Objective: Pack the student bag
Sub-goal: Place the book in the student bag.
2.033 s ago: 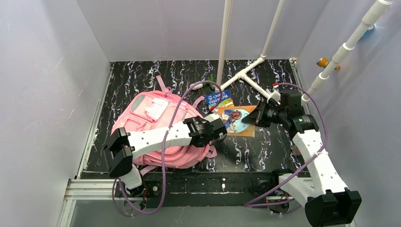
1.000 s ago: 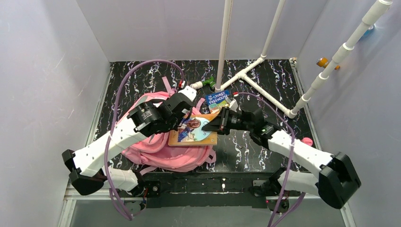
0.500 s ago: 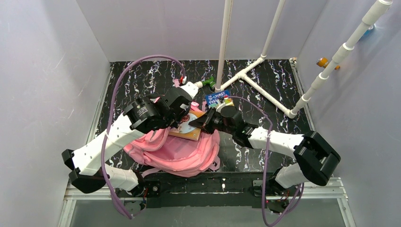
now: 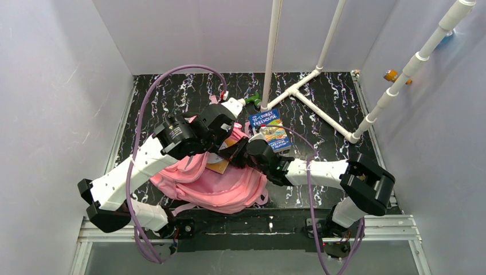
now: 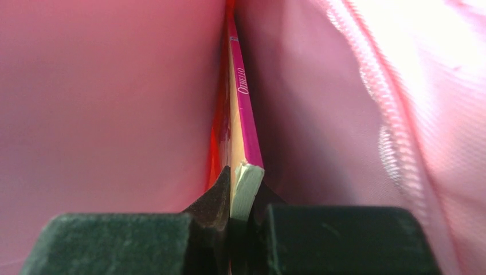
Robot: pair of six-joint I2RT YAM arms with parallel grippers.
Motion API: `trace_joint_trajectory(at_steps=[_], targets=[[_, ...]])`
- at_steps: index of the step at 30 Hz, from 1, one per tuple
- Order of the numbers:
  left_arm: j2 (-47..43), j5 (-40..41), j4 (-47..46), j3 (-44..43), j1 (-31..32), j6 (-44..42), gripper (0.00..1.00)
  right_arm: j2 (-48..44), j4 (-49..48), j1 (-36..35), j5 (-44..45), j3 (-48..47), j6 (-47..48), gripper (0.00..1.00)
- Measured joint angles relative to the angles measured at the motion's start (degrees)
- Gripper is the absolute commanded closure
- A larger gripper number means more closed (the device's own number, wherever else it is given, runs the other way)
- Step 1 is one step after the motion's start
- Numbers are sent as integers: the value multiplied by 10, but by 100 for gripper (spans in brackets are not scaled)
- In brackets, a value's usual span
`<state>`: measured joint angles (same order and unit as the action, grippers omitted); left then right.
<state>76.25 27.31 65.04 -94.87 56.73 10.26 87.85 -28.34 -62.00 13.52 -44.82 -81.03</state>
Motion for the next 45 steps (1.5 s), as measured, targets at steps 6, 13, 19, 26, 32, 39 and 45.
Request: trace_joint_trajectory(at_steps=[6, 13, 19, 26, 32, 39, 45], targets=[[0, -3, -12, 9, 0, 4, 100, 16, 2, -8, 7, -12, 27, 81], [0, -15, -35, 35, -1, 11, 100, 18, 16, -12, -32, -13, 97, 54], [-7, -24, -52, 52, -4, 16, 100, -19, 111, -21, -55, -48, 207, 29], [-35, -30, -88, 108, -7, 22, 100, -171, 344, -23, -14, -54, 368, 23], [-49, -28, -108, 169, -9, 26, 100, -265, 495, 83, -1, -69, 464, 17], [-49, -25, -92, 202, -50, 23, 79, -247, 512, 380, -143, -56, 545, 18], [-49, -71, -69, 199, -57, 38, 49, -114, 455, 496, -291, -31, 565, 30]])
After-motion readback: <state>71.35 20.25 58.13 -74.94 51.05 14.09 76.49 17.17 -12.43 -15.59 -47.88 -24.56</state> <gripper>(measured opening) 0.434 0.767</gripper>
